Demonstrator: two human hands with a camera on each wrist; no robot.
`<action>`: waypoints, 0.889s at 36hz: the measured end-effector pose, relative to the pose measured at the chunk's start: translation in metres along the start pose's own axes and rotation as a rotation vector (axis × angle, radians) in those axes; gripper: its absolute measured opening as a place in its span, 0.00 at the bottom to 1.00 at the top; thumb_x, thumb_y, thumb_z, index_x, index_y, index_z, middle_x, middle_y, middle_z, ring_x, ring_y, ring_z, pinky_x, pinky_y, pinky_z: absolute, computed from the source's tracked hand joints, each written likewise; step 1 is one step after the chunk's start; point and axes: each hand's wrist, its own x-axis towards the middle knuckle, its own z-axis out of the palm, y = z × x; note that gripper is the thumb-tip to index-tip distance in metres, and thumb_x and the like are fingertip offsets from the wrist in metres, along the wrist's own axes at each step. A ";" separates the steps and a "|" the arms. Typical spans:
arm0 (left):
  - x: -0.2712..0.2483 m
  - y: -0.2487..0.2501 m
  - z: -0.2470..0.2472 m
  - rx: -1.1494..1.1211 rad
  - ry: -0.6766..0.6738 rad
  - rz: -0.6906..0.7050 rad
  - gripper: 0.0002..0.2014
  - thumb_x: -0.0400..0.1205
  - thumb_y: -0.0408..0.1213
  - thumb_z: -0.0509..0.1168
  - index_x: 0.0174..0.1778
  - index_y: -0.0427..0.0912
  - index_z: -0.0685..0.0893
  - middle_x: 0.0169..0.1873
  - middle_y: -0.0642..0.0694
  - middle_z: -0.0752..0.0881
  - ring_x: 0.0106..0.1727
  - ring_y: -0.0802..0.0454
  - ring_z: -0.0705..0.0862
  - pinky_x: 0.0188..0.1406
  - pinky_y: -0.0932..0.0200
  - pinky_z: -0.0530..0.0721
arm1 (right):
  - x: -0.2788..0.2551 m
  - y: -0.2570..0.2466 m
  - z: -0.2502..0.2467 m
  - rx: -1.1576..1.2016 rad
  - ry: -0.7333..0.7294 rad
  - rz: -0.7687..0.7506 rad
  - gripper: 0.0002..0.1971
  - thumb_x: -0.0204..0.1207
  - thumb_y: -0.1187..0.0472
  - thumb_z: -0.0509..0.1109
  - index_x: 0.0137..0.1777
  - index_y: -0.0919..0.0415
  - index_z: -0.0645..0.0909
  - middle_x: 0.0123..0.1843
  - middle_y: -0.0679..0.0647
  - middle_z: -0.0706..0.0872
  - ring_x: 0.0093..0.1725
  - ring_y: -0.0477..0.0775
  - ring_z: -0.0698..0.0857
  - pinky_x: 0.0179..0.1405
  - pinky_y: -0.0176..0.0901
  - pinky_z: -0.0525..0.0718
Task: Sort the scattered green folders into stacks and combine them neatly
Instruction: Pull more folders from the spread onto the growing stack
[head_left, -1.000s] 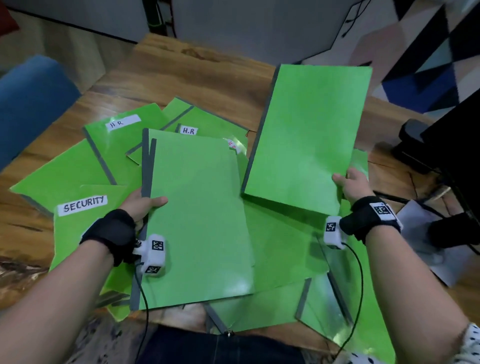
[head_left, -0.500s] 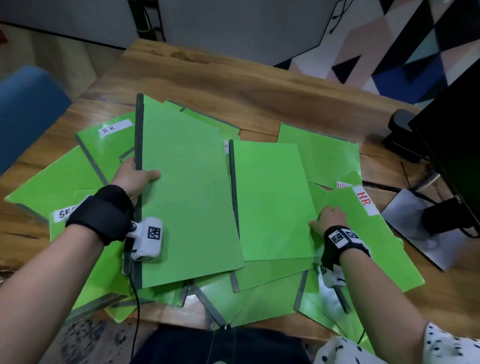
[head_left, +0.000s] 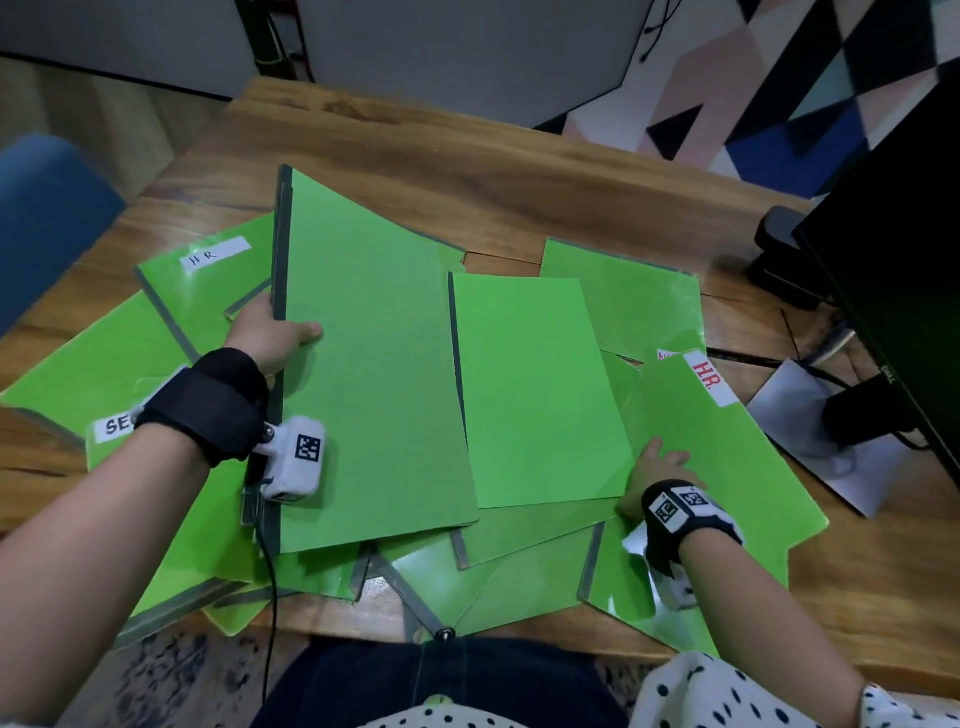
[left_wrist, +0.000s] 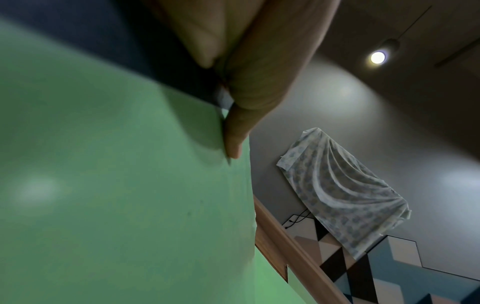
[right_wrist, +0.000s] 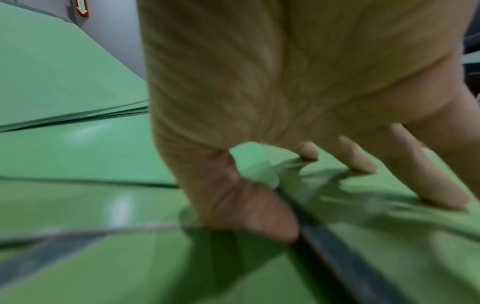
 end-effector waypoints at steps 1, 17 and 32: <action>-0.001 0.000 0.000 0.005 0.002 0.002 0.23 0.79 0.32 0.70 0.68 0.35 0.73 0.54 0.39 0.80 0.53 0.43 0.79 0.65 0.41 0.79 | -0.001 0.001 0.003 0.002 0.017 -0.006 0.59 0.66 0.52 0.78 0.83 0.57 0.34 0.83 0.72 0.43 0.74 0.78 0.69 0.65 0.66 0.79; -0.006 0.004 0.001 -0.027 0.010 0.032 0.22 0.77 0.31 0.71 0.66 0.35 0.75 0.61 0.34 0.82 0.57 0.38 0.82 0.64 0.39 0.80 | -0.013 0.017 -0.003 0.072 0.031 -0.133 0.35 0.73 0.69 0.71 0.78 0.66 0.60 0.78 0.71 0.63 0.58 0.63 0.85 0.53 0.48 0.88; -0.010 0.011 0.003 -0.025 0.012 0.081 0.23 0.78 0.31 0.70 0.68 0.35 0.74 0.62 0.36 0.82 0.58 0.39 0.81 0.66 0.41 0.79 | -0.017 0.037 -0.054 0.195 0.204 0.043 0.30 0.84 0.71 0.51 0.82 0.73 0.42 0.70 0.72 0.77 0.67 0.66 0.80 0.67 0.58 0.78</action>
